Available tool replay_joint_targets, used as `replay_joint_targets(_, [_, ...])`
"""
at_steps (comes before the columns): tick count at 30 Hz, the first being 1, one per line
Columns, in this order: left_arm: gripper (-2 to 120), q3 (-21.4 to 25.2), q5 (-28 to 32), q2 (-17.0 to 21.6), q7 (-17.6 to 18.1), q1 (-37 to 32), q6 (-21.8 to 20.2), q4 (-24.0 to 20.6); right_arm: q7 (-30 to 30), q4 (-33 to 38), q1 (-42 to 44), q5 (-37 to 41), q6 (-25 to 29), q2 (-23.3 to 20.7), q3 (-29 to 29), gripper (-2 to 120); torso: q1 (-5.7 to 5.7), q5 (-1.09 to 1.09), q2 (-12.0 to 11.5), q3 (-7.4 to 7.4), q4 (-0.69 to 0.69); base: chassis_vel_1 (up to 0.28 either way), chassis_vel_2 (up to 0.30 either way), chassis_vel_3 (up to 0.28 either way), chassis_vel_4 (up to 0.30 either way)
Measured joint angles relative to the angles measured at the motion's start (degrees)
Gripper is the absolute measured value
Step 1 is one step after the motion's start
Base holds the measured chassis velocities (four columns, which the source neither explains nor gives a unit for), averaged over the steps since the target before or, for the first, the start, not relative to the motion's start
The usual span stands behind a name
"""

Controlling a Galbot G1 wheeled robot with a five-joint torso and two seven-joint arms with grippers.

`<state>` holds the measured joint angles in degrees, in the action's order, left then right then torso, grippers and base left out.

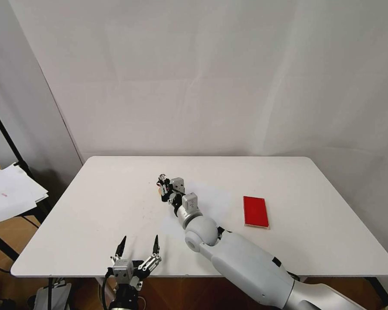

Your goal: Pick up the stamp from the ink pad and place it onto another ink pad.

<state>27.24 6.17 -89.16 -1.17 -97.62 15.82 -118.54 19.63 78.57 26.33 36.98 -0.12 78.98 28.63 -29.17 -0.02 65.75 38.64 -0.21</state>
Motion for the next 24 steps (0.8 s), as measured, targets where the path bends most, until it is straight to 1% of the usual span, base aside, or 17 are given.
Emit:
replay_joint_targets(8, [102, 0.0, 0.0, 0.0, 0.0, 0.0, 0.0, 0.0, -0.91, -2.59, -0.92, 0.22, 0.33, 0.94, 0.69, 8, 0.0, 0.01, 0.0, 0.0, 0.0, 0.0, 0.0, 0.0, 0.0])
replay_joint_targets(14, [102, 0.0, 0.0, 0.0, 0.0, 0.0, 0.0, 0.0, -1.92, -4.62, -1.46, -0.03, 1.19, 1.27, -0.23, 8, 0.0, 0.01, 0.0, 0.0, 0.0, 0.0, 0.0, 0.0, 0.0])
replay_joint_targets(24, [102, 0.0, 0.0, 0.0, 0.0, -0.01, 0.0, 0.0, -2.28, -4.91, -0.81, -0.15, 1.66, 1.0, -0.9, 8, 0.0, 0.01, 0.0, 0.0, 0.0, 0.0, 0.0, 0.0, 0.0])
